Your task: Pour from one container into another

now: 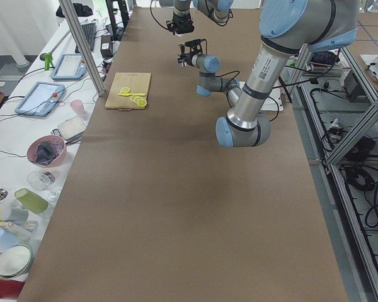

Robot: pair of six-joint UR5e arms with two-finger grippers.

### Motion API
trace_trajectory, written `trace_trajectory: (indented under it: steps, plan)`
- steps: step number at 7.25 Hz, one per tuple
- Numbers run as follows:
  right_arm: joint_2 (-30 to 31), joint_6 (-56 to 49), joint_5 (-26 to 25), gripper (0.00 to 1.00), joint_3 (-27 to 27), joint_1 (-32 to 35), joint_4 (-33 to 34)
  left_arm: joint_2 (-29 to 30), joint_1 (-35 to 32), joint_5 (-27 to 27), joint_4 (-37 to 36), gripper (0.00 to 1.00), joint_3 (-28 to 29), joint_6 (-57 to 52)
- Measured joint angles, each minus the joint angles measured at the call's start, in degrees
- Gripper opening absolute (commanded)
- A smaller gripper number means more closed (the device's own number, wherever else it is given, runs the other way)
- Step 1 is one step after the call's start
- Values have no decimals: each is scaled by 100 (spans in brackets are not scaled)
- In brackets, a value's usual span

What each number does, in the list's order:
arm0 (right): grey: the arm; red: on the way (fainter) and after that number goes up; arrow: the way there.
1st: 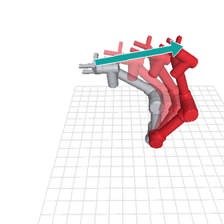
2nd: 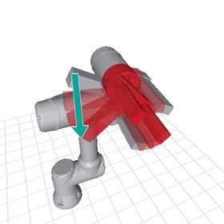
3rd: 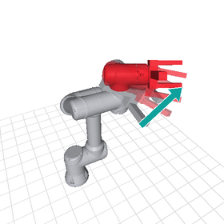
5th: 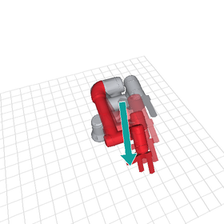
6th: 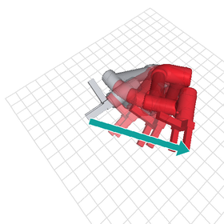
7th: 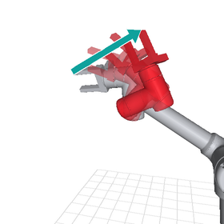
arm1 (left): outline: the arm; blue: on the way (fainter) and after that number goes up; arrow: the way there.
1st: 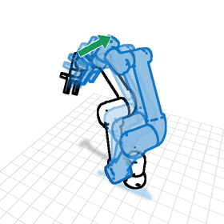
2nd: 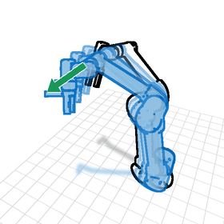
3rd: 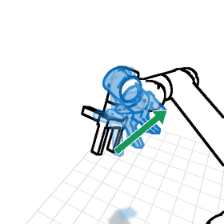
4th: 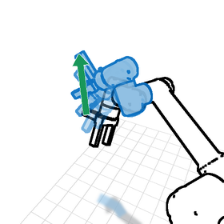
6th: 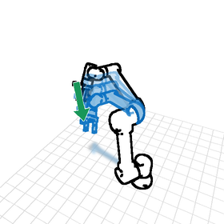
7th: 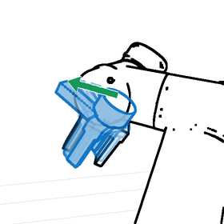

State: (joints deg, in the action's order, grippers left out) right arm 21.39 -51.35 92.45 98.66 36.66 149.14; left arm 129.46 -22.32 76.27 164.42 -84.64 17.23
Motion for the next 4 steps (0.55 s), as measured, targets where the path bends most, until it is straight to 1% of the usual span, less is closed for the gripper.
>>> trace_trajectory:
  steps: [2,4]
  plan:
    - [-37,-4,236,0,116,98,-3,0,1,-6,-8,0,11,0]
    - [-16,-5,659,0,277,325,-65,0,6,-5,-14,0,29,0]
